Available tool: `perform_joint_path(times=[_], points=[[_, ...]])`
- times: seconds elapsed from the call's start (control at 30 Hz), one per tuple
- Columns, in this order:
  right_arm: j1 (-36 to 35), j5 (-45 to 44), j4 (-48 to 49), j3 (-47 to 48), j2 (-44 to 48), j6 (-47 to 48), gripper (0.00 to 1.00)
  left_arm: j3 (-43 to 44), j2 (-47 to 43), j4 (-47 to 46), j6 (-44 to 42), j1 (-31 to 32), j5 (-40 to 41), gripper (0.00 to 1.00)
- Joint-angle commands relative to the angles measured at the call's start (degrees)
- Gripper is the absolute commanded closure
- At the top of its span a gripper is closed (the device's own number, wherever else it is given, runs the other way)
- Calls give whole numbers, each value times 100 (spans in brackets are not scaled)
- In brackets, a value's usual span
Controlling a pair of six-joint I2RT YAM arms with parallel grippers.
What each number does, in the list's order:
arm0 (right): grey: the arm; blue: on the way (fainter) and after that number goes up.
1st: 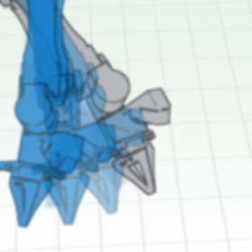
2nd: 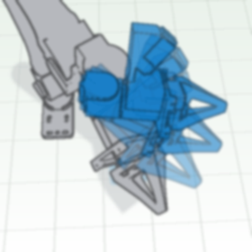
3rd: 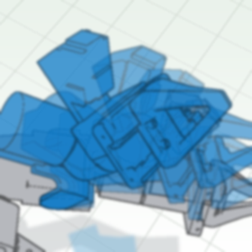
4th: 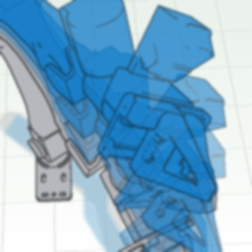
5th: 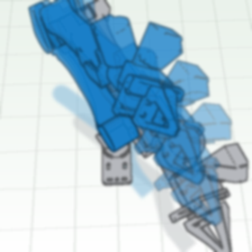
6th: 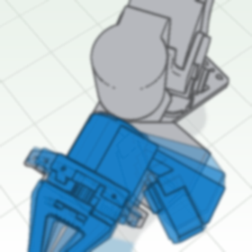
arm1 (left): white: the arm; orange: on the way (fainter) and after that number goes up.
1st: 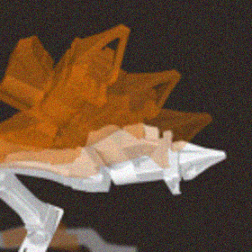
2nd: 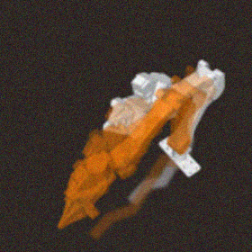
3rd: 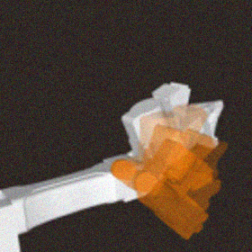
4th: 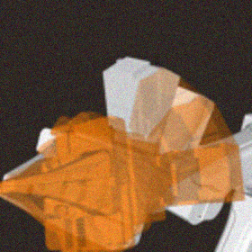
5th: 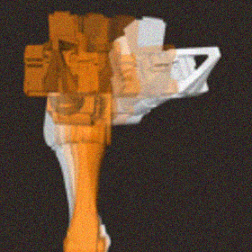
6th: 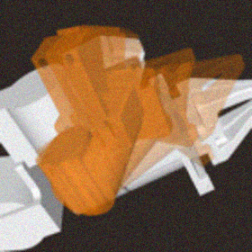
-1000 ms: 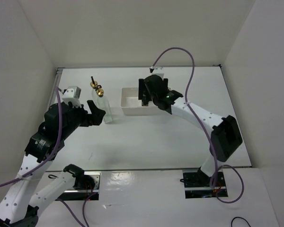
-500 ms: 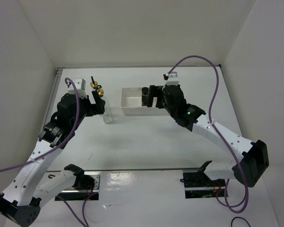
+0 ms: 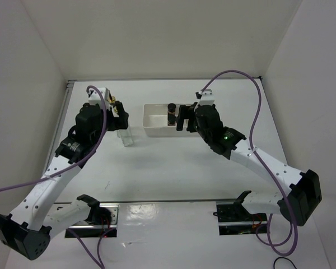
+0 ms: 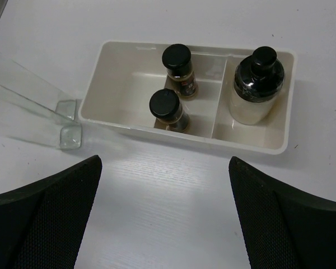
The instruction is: Organize the condiment bottles
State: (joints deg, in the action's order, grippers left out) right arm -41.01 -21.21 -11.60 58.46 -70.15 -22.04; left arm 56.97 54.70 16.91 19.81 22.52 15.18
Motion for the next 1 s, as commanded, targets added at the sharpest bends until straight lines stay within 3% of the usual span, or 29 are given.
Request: perform_joint_path(times=[0.0, 0.43, 0.97], points=[[-47, -251, 149, -71, 221, -46, 2, 16, 137, -486, -188, -20, 29, 3], [-47, -305, 149, -238, 397, 16, 2, 271, 727, -478, -136, -20, 222, 4], [-47, -410, 149, -396, 450, -37, 2, 271, 999, -750, -136, -20, 328, 13]])
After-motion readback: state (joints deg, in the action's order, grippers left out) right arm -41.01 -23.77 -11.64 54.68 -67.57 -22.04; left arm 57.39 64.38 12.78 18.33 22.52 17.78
